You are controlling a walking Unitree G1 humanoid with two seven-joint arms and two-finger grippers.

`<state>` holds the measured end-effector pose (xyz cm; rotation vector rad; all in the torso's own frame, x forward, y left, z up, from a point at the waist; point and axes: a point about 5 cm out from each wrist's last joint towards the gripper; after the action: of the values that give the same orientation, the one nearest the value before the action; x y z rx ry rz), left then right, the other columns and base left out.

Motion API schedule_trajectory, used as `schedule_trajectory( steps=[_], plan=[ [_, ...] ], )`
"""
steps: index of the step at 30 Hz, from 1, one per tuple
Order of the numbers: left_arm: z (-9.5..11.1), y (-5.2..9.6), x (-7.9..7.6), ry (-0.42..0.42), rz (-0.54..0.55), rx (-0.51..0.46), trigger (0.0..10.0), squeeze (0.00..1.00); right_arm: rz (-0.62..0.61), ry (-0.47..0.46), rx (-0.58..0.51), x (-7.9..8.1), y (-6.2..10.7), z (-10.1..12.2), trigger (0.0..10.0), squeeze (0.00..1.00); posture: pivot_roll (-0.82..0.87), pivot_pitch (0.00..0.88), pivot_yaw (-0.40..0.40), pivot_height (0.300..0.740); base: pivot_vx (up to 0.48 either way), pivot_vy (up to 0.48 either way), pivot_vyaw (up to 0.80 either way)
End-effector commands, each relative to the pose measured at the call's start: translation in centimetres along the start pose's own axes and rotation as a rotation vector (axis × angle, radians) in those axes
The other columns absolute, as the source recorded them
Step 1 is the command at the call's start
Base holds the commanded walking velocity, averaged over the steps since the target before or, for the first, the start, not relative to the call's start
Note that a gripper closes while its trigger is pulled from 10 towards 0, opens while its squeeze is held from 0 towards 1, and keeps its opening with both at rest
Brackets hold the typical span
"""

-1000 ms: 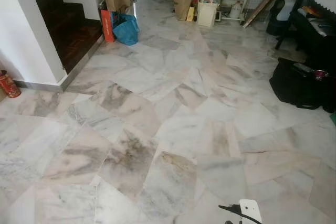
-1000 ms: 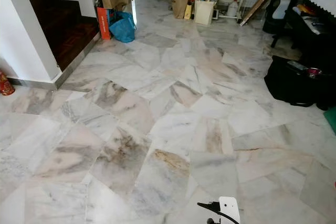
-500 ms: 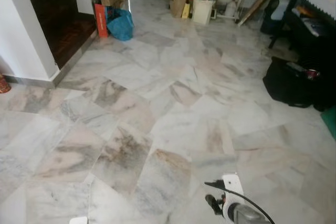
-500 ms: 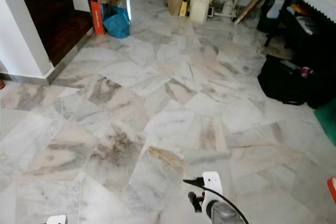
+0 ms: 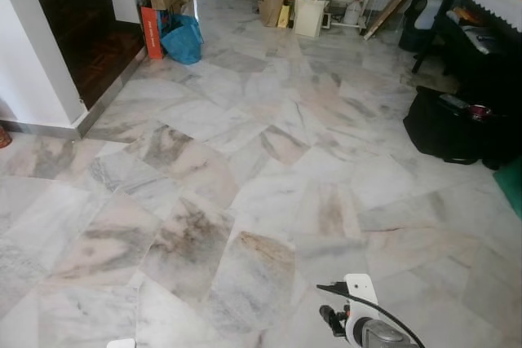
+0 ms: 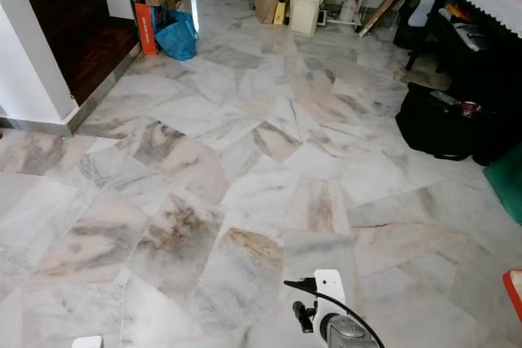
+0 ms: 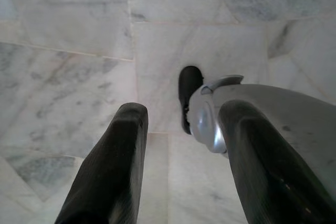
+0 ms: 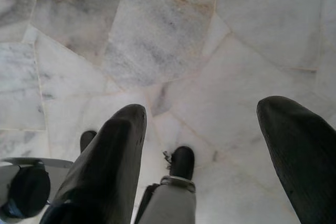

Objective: Hang hanger

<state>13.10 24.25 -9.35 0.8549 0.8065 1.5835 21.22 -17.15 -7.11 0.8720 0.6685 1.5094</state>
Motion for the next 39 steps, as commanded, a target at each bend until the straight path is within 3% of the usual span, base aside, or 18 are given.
schedule_trajectory(
  steps=[1, 11, 19, 31, 39],
  plan=[
    [-0.2, 0.0, -0.2, -0.032, -0.009, 0.007, 10.0, 0.00, -0.005, -0.031, -0.014, 0.1, -0.1, 0.4, 10.0, 0.00, 0.01, 0.000, -0.060, 0.740, 0.000, 0.000, 0.00],
    [-0.1, 0.0, -0.4, -0.046, -0.025, 0.007, 10.0, 0.00, 0.007, -0.033, -0.023, 0.3, -0.1, 0.5, 10.0, 0.00, 0.01, 0.000, -0.062, 0.740, 0.000, 0.000, 0.00],
    [-0.5, 0.0, -0.9, -0.028, -0.026, 0.021, 10.0, 0.00, 0.015, -0.035, -0.022, 0.3, -0.1, 0.5, 10.0, 0.00, 0.01, 0.000, -0.068, 0.740, -0.265, 0.000, 0.00],
    [-0.1, -0.2, -3.0, -0.032, -0.049, 0.008, 10.0, 0.00, 0.021, -0.032, -0.021, 0.3, -0.1, 0.3, 10.0, 0.00, 0.00, 0.000, -0.067, 0.740, -0.306, 0.000, 0.00],
    [-0.3, -0.1, -2.7, -0.032, -0.047, 0.001, 10.0, 0.00, 0.026, -0.030, -0.021, 0.3, -0.1, 0.3, 10.0, 0.00, 0.00, 0.008, -0.067, 0.740, -0.318, 0.000, 0.00]
  ],
)
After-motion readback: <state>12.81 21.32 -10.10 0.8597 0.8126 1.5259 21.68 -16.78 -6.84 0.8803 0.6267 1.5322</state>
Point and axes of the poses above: a point about 5 cm out from each wrist's last joint towards the gripper, its own y axis pointing back from the gripper into the wrist, its own z axis along the axis of the wrist's last joint, x = y × z, and after that the axes turned 2 degrees about -y, right-handed
